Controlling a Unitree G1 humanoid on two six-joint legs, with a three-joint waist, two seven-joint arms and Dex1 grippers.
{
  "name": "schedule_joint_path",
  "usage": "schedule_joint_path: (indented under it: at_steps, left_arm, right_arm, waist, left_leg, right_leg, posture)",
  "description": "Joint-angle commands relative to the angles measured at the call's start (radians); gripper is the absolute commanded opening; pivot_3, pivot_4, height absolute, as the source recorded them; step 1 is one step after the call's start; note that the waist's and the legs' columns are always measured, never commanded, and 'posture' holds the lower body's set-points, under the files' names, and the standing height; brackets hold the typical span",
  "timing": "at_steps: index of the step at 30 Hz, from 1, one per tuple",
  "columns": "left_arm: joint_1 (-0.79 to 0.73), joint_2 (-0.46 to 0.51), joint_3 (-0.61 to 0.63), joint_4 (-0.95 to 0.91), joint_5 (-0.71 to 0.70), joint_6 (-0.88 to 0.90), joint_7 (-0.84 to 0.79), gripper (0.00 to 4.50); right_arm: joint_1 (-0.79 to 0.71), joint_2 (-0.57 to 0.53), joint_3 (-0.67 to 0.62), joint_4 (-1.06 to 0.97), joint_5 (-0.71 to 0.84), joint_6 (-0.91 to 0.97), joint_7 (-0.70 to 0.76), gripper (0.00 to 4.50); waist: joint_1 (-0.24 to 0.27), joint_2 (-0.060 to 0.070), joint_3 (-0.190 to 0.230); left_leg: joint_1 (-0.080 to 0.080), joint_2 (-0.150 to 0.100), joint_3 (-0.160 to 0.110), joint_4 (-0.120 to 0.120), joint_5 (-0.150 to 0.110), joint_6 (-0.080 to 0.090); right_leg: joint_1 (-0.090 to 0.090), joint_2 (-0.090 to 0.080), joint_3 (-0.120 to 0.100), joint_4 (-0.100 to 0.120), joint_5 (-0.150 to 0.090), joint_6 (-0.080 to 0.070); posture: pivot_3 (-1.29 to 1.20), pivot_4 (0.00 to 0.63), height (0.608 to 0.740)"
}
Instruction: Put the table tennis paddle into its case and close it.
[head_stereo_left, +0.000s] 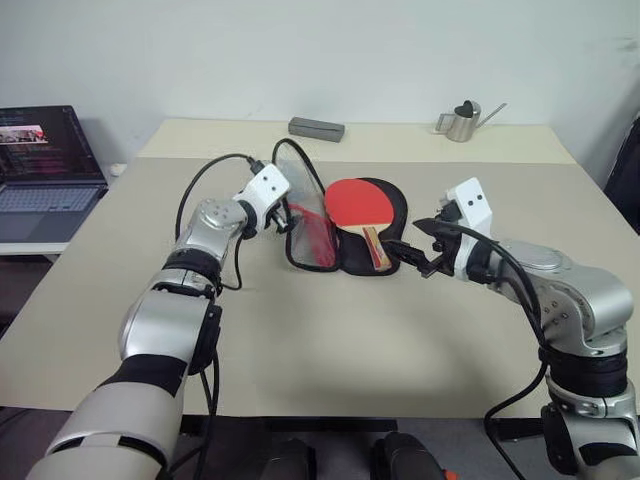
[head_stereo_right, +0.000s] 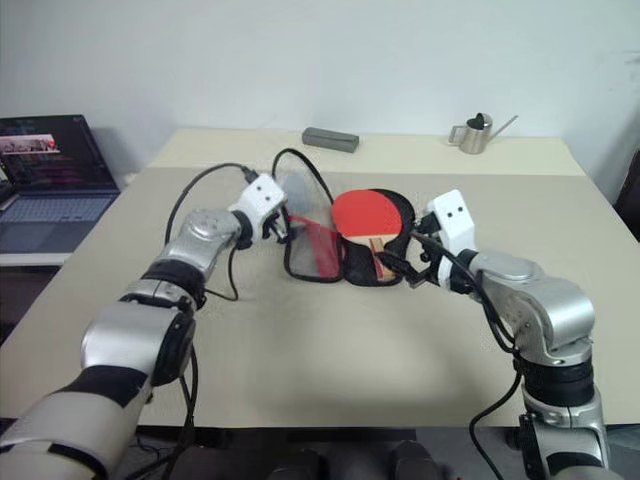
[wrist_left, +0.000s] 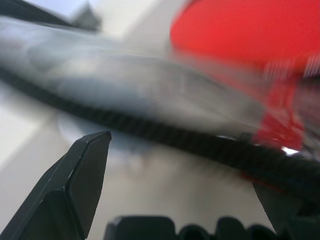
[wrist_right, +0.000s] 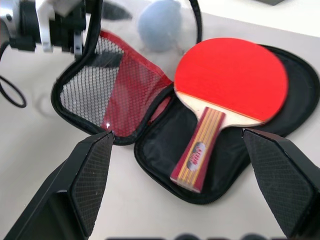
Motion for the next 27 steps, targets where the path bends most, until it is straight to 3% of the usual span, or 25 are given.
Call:
schedule_joint_path:
  at_steps: [1,5,14,27]
  left_arm:
    - [-0.049,0.007,0.070,-0.012,-0.077,-0.009,-0.102,4.50]
    - [-0.043,0.002,0.065,-0.003,-0.058,-0.002,-0.085,4.50]
    - [-0.015,-0.158,0.012,0.023,0.008,0.033,0.027,4.50]
    - [-0.050,-0.272,0.023,0.042,0.030,0.095,0.118,4.50]
  right_arm:
    - [0.013,-0.018,-0.056,-0.070,0.028,0.028,-0.016,4.48]
    - [0.029,-0.018,-0.088,-0.090,0.038,0.050,-0.034,4.48]
    - [0.057,-0.004,-0.152,-0.143,0.070,0.106,-0.081,4.48]
    - [0.102,0.059,-0.253,-0.278,0.132,0.240,-0.168,4.48]
  waist:
    - [-0.003,0.000,0.000]
    - [-0.003,0.000,0.000]
    - [0.004,0.000,0.000]
    - [0.001,0.000,0.000]
  left_leg:
    - [0.000,0.000,0.000,0.000,0.000,0.000]
    - [0.000,0.000,0.000,0.000,0.000,0.000]
    - [-0.001,-0.002,0.000,0.001,0.000,0.000]
    - [-0.001,-0.001,0.000,0.000,0.000,0.000]
  right_leg:
    - [0.000,0.000,0.000,0.000,0.000,0.000]
    - [0.000,0.000,0.000,0.000,0.000,0.000]
    - [0.000,0.001,0.000,0.000,0.000,0.001]
    - [0.000,0.000,0.000,0.000,0.000,0.001]
  posture:
    - [0.00,0.150,0.740]
    - [0.00,0.150,0.740]
    - [0.00,0.150,0.740]
    - [0.00,0.150,0.740]
